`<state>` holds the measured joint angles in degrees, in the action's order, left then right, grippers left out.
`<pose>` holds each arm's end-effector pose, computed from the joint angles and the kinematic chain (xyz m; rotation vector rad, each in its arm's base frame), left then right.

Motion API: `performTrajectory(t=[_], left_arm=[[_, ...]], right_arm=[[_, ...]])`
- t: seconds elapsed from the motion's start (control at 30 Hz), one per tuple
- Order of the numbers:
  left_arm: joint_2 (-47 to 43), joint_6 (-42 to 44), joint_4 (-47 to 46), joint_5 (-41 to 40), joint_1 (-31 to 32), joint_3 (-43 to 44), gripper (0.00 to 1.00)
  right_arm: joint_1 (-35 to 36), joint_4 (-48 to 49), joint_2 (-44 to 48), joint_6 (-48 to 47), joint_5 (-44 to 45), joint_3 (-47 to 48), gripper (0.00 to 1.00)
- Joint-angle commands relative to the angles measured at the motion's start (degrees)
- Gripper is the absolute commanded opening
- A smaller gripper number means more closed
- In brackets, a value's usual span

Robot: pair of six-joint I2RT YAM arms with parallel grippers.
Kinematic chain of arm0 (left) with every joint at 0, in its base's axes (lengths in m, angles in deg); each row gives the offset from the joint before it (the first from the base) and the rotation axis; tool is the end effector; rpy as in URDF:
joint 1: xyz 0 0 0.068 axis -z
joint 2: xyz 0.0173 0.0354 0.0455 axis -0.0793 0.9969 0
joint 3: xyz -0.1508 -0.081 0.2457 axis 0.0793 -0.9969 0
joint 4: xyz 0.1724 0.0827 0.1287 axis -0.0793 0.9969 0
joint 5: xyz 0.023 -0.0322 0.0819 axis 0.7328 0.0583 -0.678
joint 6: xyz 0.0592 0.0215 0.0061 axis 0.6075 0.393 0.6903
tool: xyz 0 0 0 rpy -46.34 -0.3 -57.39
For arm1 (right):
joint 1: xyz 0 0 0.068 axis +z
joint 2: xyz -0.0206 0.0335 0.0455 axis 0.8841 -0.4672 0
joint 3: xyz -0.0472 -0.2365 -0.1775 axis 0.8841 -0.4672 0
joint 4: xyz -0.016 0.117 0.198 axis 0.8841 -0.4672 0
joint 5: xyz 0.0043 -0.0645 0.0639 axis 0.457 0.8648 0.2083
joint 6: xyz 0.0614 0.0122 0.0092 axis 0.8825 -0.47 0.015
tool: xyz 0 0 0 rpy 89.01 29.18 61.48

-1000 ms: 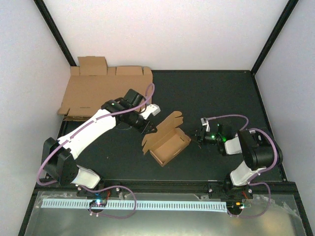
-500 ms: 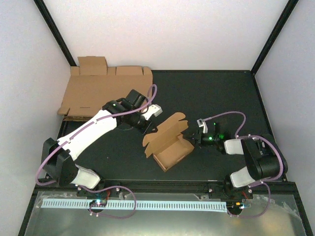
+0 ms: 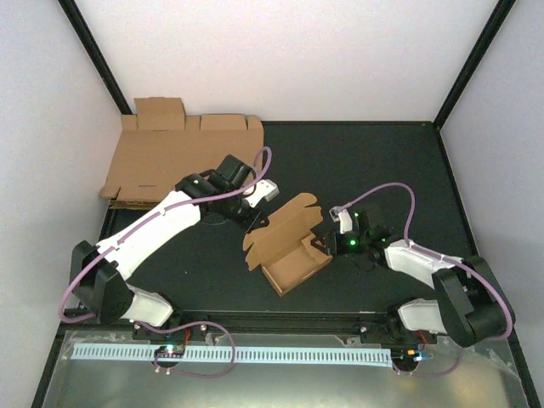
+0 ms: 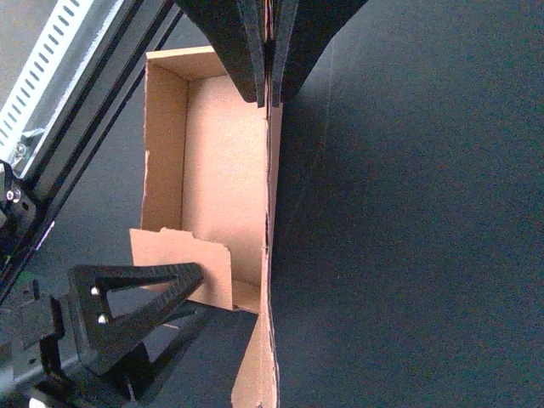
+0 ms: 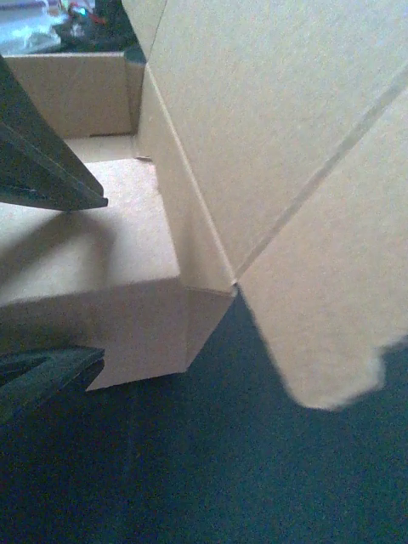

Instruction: Fold the paper box

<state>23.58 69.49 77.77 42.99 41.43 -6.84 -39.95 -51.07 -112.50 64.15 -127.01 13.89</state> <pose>0.1899 -0.1661 0.3183 0.9753 2.5138 -0.7407 0.1753 0.1037 0.1874 -0.3118 2.4685 1.1485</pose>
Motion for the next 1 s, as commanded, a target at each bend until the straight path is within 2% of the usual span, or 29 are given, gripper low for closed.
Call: performTrajectory(t=[0.0,0.23,0.47,0.67,0.87,0.97], left_arm=[[-1.2,1.1,-0.4,-1.9,0.3,3.3,0.02],[-1.4,3.0,0.3,-2.0,0.2,4.4,0.02],[-0.6,4.0,1.2,-1.0,0.3,5.5,0.02],[-0.2,4.5,0.8,4.2,0.2,5.3,0.01],[0.1,5.5,2.3,2.8,0.3,5.8,0.02],[0.1,6.2,3.3,1.8,0.2,6.4,0.02]], right_arm=[[2.7,-8.0,2.3,-3.8,9.0,1.5,0.47],[9.0,-11.7,2.5,-4.3,20.0,3.5,0.45],[12.2,-13.0,-0.3,-5.2,27.2,6.3,0.33],[18.4,-15.0,-2.3,-4.1,37.1,8.8,0.32],[24.7,-17.0,-5.1,-2.4,48.0,11.1,0.33],[26.6,-18.6,-6.8,-1.7,50.8,12.6,0.25]])
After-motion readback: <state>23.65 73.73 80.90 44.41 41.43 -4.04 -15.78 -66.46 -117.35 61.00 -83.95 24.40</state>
